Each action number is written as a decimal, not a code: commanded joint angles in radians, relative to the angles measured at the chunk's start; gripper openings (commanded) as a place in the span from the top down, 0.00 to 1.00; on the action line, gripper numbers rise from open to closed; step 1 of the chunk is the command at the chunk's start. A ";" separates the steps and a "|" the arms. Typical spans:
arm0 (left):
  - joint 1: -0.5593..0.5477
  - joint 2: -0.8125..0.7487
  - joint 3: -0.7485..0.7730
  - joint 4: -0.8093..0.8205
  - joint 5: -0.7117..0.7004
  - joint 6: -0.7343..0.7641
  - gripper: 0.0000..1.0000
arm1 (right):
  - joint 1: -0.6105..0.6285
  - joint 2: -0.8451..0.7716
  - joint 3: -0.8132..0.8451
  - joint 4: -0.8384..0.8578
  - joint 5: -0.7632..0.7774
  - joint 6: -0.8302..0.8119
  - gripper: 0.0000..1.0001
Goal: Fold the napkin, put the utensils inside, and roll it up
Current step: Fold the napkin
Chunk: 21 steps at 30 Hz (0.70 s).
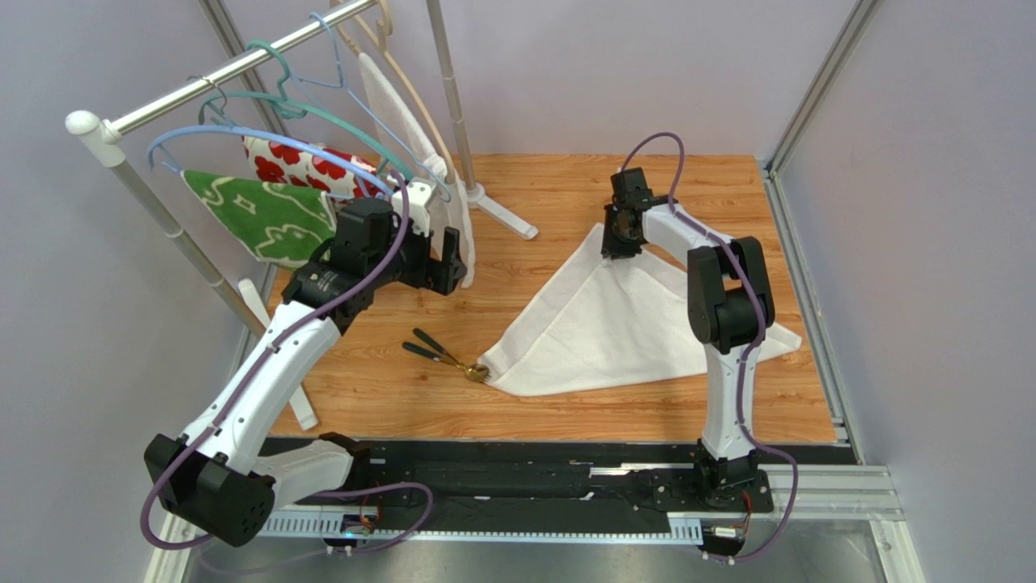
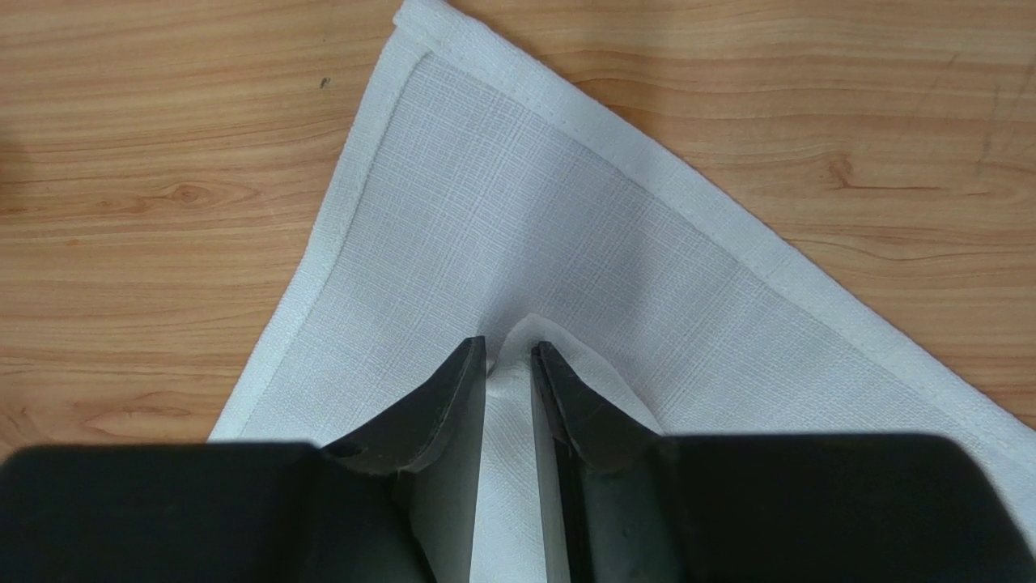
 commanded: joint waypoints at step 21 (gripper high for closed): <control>0.004 0.011 0.007 0.007 0.027 -0.005 0.02 | -0.043 -0.066 -0.059 0.033 -0.044 0.041 1.00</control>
